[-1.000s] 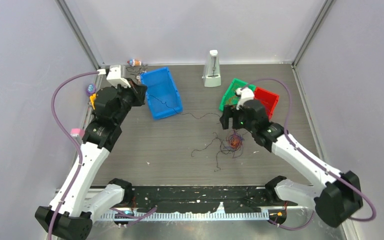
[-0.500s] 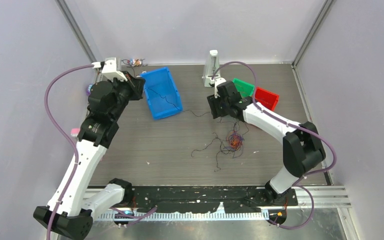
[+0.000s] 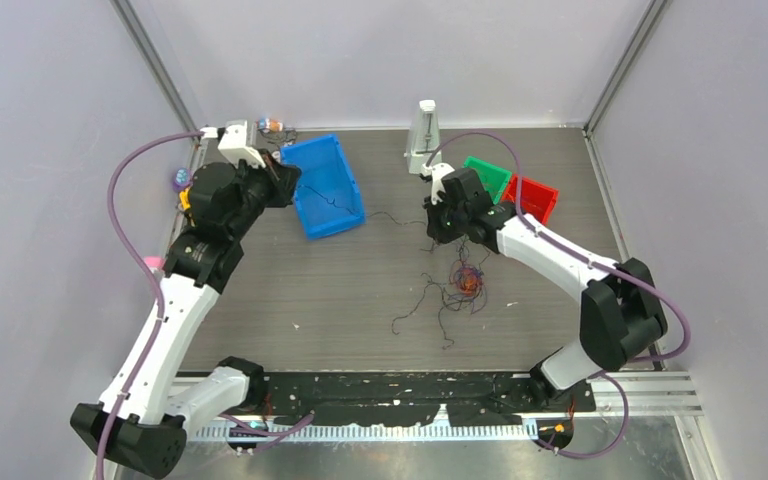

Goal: Untangle the cables
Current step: Untie the cable.

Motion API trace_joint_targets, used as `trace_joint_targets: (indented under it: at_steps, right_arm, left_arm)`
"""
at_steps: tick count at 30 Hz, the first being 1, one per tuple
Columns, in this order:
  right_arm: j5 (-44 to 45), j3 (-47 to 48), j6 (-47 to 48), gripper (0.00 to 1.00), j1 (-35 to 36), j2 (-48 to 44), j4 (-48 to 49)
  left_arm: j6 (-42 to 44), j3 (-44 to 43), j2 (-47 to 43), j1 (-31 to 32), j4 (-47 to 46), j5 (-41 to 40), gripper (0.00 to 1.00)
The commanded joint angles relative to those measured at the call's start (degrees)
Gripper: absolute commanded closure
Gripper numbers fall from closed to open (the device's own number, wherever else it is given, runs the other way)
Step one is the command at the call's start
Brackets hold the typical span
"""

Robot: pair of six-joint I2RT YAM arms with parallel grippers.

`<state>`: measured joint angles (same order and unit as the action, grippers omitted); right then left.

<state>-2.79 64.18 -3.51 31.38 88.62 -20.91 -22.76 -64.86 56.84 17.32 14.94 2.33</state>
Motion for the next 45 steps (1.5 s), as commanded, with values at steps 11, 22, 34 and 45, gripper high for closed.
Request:
trace_joint_targets:
  at_steps: [11, 22, 34, 45]
  right_arm:
    - [-18.7, -6.6, -5.3, 0.95, 0.0, -16.6, 12.4]
    - [-29.1, -3.3, -6.6, 0.95, 0.0, -16.8, 9.2]
    - [-32.9, -0.6, -7.3, 0.95, 0.1, -15.1, 7.2]
    - [-32.8, 0.1, -6.4, 0.95, 0.0, -14.7, 5.4]
  left_arm:
    - [-6.7, 13.1, 9.2, 3.7, -17.5, 28.6, 1.00]
    - [-4.4, 15.9, 17.2, 10.3, -32.5, 37.1, 0.63]
    - [9.2, 14.8, 18.3, 15.4, -25.9, 29.9, 0.41]
    - [-4.6, 17.1, 19.7, 12.1, -34.1, 30.3, 0.35]
